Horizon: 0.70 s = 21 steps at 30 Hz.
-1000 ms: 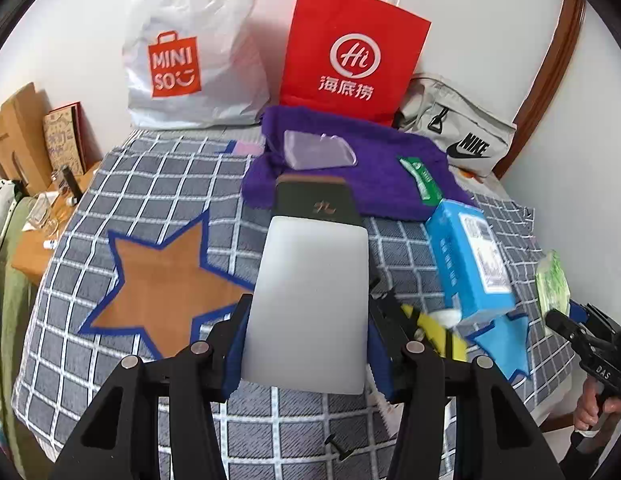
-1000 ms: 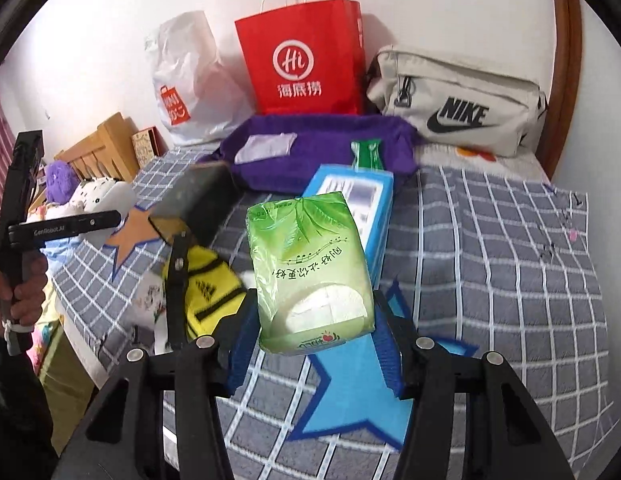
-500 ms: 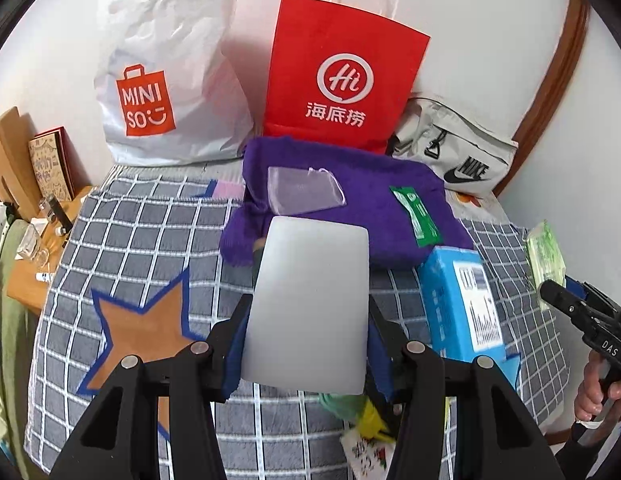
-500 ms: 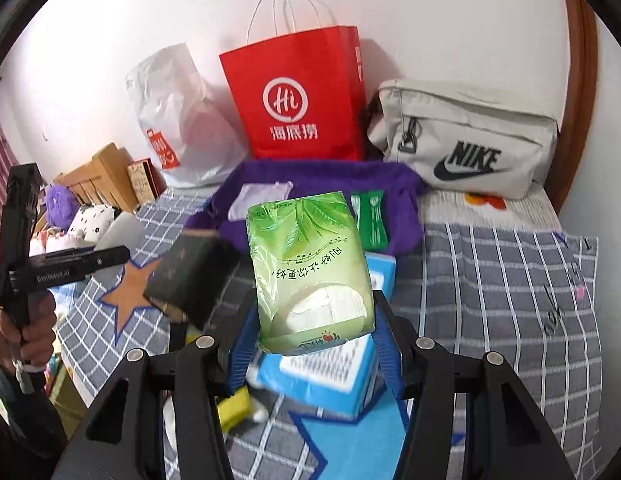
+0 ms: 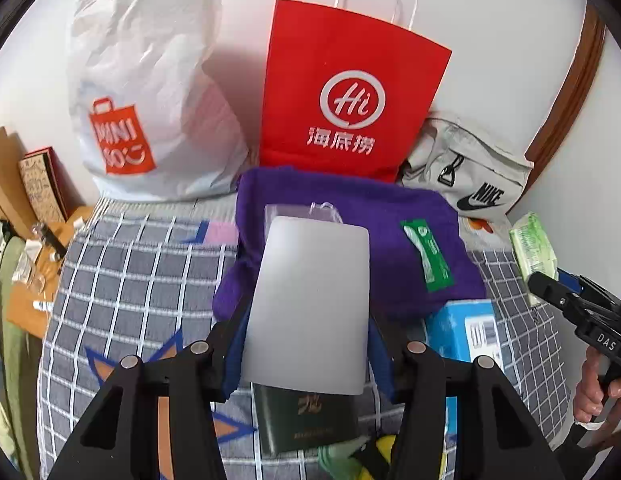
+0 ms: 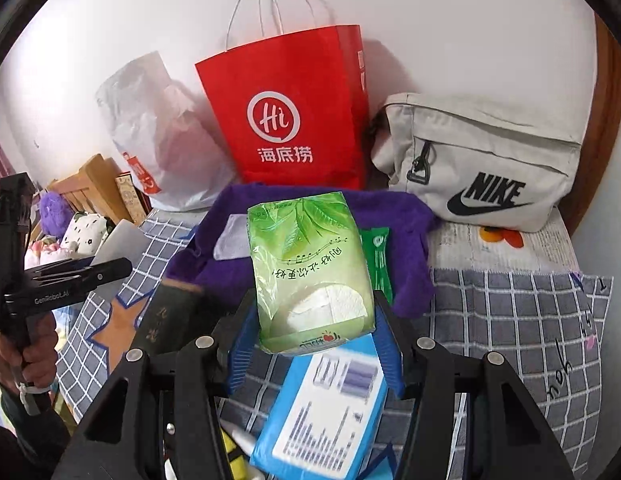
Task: Organize soft objects
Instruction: 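Carry the foam block with the left tool while the right tool carries the tissue pack to the towel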
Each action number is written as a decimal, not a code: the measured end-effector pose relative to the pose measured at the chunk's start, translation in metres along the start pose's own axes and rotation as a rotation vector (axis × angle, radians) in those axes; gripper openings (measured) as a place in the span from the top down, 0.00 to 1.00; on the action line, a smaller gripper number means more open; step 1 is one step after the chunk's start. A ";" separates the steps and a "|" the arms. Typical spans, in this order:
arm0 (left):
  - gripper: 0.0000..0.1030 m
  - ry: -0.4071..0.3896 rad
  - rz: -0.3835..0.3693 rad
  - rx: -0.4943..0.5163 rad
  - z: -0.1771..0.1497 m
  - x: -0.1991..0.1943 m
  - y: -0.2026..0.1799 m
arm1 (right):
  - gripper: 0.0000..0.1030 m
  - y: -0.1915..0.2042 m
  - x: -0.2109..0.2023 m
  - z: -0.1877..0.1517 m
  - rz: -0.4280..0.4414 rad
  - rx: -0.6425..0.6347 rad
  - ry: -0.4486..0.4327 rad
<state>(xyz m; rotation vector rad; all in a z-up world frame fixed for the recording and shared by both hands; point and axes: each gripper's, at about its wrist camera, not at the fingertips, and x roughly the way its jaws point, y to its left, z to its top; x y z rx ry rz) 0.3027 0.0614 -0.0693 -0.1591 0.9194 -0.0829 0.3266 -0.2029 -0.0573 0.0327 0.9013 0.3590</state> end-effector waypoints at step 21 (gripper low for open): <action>0.51 0.062 0.001 0.034 0.062 0.086 -0.008 | 0.48 -0.010 0.085 0.043 0.036 -0.031 0.081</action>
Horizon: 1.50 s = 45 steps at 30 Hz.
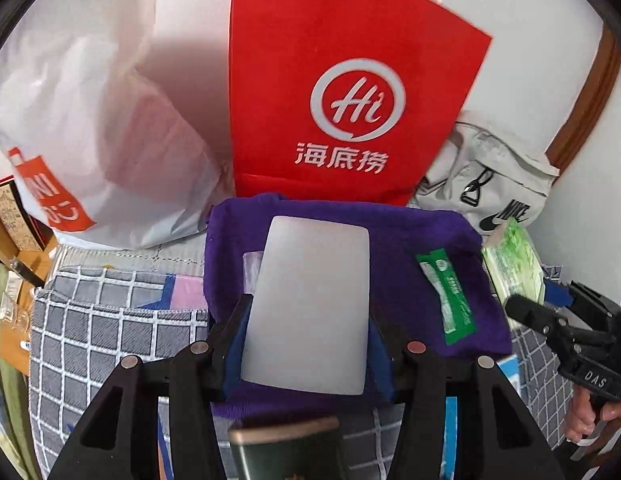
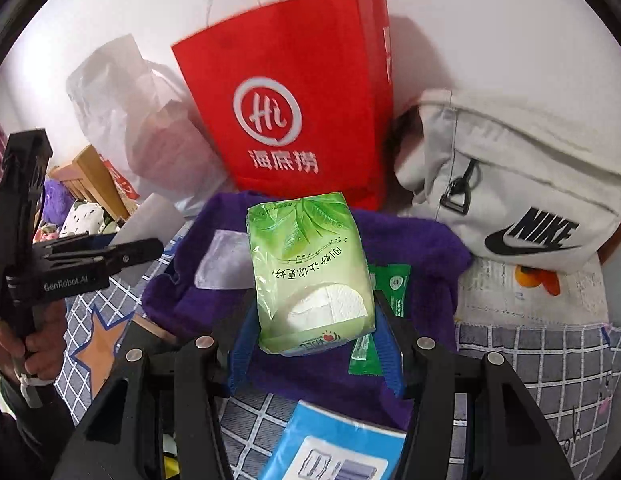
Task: Organize soft objects
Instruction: 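Carry the foam block with the left tool while the right tool carries the tissue pack to the towel, then lower and open the left tool on the towel while the right tool releases the tissue pack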
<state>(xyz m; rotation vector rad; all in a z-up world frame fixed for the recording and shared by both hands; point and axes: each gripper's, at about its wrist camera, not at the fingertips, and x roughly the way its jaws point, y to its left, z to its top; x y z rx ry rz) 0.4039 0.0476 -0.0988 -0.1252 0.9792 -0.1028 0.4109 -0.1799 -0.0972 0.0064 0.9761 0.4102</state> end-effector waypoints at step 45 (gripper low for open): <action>0.33 0.284 0.003 0.011 -0.016 0.088 0.006 | 0.39 0.001 0.103 -0.018 0.023 -0.104 0.281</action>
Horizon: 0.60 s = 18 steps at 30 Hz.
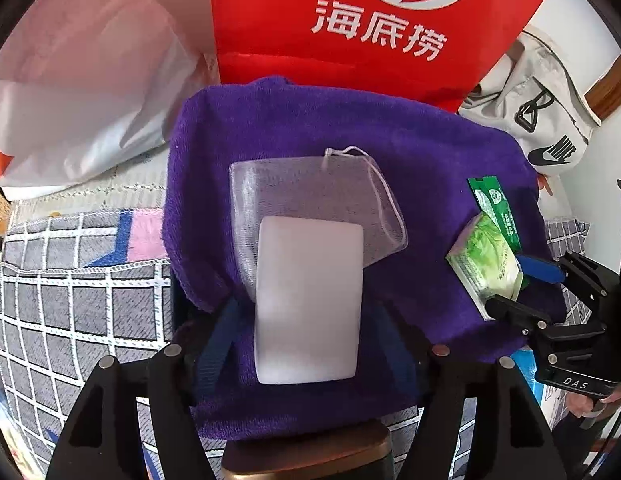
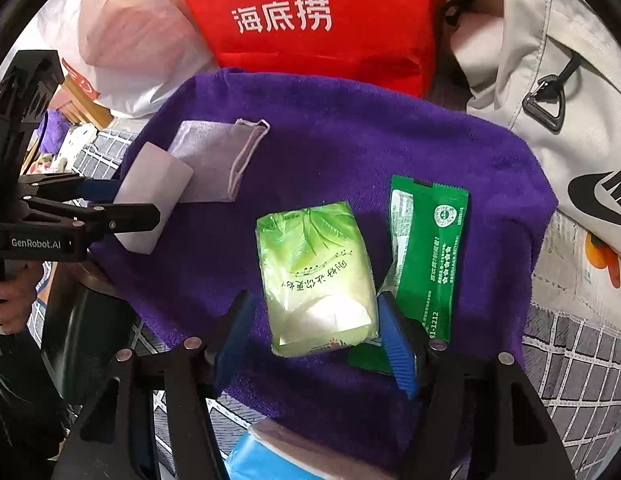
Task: Organize soft objects
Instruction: 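Lower and open the left tool on the towel while the right tool releases the tissue pack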
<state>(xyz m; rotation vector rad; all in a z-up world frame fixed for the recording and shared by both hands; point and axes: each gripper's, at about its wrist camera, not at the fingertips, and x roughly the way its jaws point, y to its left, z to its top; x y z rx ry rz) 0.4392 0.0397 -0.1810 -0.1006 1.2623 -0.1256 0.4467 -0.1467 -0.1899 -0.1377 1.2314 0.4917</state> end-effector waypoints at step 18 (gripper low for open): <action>0.33 -0.206 0.020 -0.014 -0.009 -0.070 -0.010 | 0.39 0.009 -0.078 0.000 0.009 0.033 -0.212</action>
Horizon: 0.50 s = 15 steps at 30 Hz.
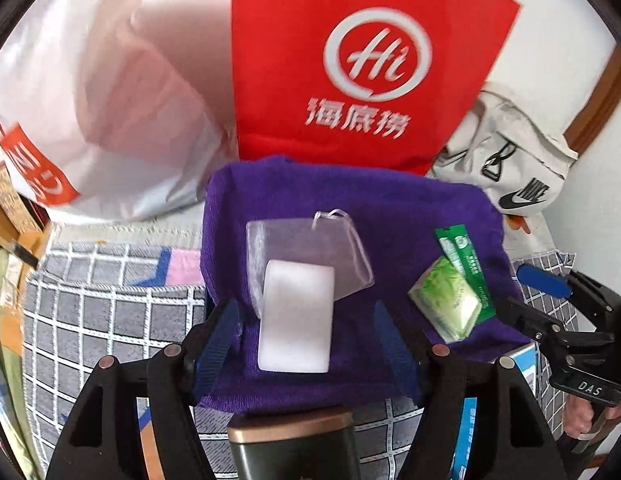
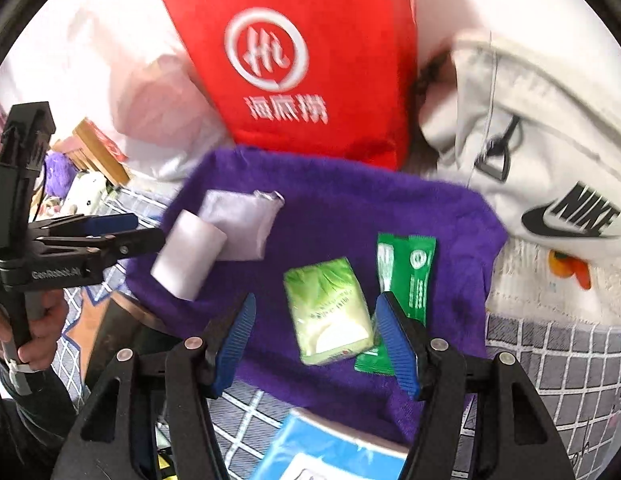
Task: Organize soft objects
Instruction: 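Lower and open the left tool on the towel while the right tool releases the tissue pack, then move the left tool toward the white snack packet while the right tool hovers over the yellow bag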
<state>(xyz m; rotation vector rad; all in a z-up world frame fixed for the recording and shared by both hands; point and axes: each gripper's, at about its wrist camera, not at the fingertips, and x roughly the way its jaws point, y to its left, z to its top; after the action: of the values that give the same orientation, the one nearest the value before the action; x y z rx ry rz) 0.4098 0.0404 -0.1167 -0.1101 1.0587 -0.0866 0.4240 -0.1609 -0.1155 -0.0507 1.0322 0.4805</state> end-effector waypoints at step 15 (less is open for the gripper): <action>0.33 -0.099 -0.043 -0.006 -0.035 -0.076 -0.001 | 0.45 0.061 -0.063 -0.051 0.001 -0.082 -0.061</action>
<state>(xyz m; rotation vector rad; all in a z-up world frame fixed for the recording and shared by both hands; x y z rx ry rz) 0.3427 0.0472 -0.0680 -0.1416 0.9582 -0.1160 0.3313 -0.1420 -0.0779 -0.1073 0.9526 0.5223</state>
